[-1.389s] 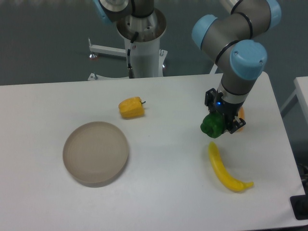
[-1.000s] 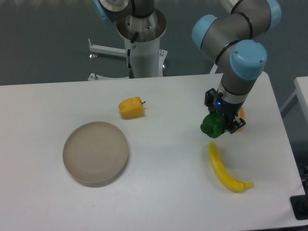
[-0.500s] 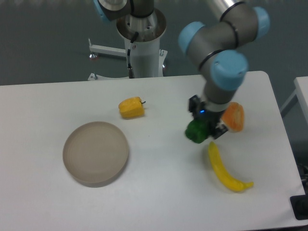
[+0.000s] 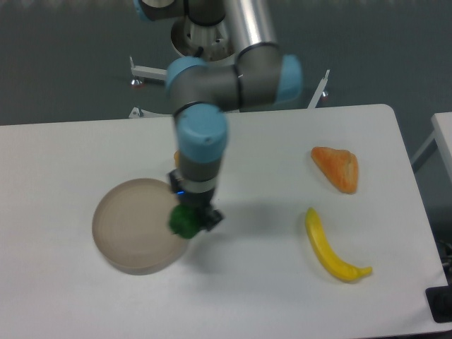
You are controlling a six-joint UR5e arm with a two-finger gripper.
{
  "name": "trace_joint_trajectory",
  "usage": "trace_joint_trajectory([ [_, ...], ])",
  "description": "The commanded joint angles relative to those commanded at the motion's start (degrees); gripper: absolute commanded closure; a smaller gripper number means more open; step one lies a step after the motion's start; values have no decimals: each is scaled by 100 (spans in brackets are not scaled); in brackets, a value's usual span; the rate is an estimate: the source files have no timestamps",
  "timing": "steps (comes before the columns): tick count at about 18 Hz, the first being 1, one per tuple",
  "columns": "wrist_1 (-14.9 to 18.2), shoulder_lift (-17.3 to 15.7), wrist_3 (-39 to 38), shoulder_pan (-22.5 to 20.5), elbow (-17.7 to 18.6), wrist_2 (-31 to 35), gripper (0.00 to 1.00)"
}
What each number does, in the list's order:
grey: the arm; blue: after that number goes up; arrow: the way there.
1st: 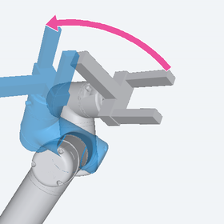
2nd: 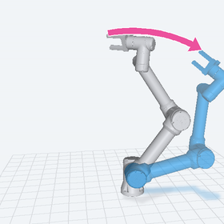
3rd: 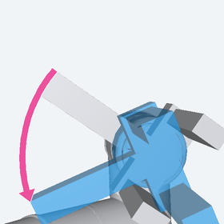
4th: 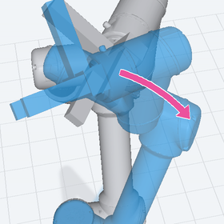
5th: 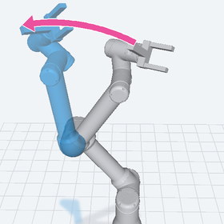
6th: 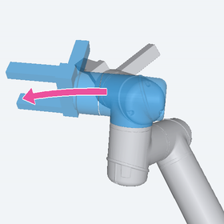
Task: Place the green pepper on the plate
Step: 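Carry the green pepper over the beige plate and lower it, then open the gripper to release the green pepper onto the plate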
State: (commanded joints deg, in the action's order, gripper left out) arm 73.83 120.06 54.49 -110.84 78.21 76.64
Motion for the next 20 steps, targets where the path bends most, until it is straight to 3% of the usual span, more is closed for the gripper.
trace_joint_trajectory([
  [2,-9,52,-9,88,89,0,83],
  [6,-26,167,0,264,133,9,54],
  [7,-35,184,26,256,124,9,42],
  [9,-53,211,35,264,124,9,8],
  [10,-53,211,26,264,133,26,0],
  [15,-53,123,35,238,2,35,0],
  [17,-61,53,79,-6,-148,122,0],
  [20,-70,-44,385,-438,-254,1061,0],
])
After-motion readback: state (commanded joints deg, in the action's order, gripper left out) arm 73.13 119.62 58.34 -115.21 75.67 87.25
